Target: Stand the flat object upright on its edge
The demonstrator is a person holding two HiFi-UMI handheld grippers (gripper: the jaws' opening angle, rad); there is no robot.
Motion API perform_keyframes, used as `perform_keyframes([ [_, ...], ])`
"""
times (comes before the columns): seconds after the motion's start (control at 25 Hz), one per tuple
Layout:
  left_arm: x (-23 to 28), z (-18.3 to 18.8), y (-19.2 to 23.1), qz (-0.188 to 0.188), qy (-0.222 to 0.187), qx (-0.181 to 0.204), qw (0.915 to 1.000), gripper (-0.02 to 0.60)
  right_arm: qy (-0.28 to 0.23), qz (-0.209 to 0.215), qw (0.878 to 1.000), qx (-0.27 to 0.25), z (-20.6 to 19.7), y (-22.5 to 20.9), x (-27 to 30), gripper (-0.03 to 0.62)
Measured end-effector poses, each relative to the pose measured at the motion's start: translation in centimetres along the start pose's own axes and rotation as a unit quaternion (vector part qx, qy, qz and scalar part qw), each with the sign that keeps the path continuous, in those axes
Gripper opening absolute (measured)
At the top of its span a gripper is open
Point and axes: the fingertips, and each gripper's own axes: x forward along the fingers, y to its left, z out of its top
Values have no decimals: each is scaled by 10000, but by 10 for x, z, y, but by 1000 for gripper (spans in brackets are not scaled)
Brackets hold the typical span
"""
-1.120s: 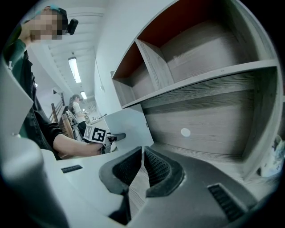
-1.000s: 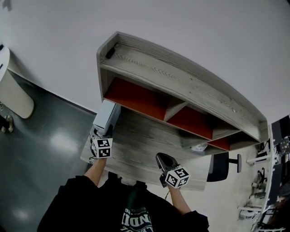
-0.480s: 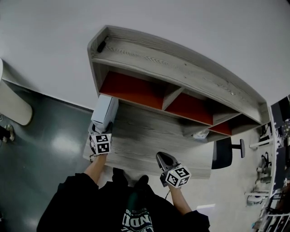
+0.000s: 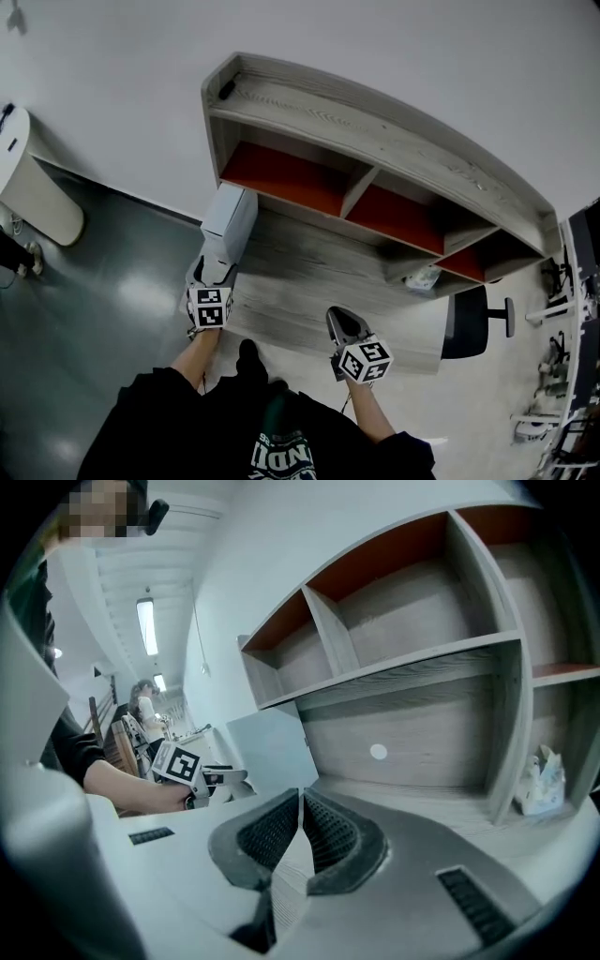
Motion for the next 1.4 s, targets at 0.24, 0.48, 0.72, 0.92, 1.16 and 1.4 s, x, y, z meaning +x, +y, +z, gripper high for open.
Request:
perform_keyframes([
  [0.24,-54,2,-15,-98,-203,72,9997,287,-225,-68,9996,-169,9,20,-9,40],
  [0.48,-97,2,-35,-274,-243,115,9993,31,-463,-131,9974,-532,14,43,-27,40],
  [0.72,-133,4,-64,-739,-454,365,9956,15,-486,-205,9962,-698,6,58,-37,35],
  [0.92,-155,8,-95,-1165,-650,534,9896,15,-536,-223,9957,-719,4,64,-49,35],
  [1.16,-165,5,-112,-1430,-672,544,9859,15,-551,-245,9954,-747,1,68,-56,35],
  [1.4,-165,7,-107,-1440,-672,538,9858,15,-536,-180,9953,-790,1,72,-54,35],
])
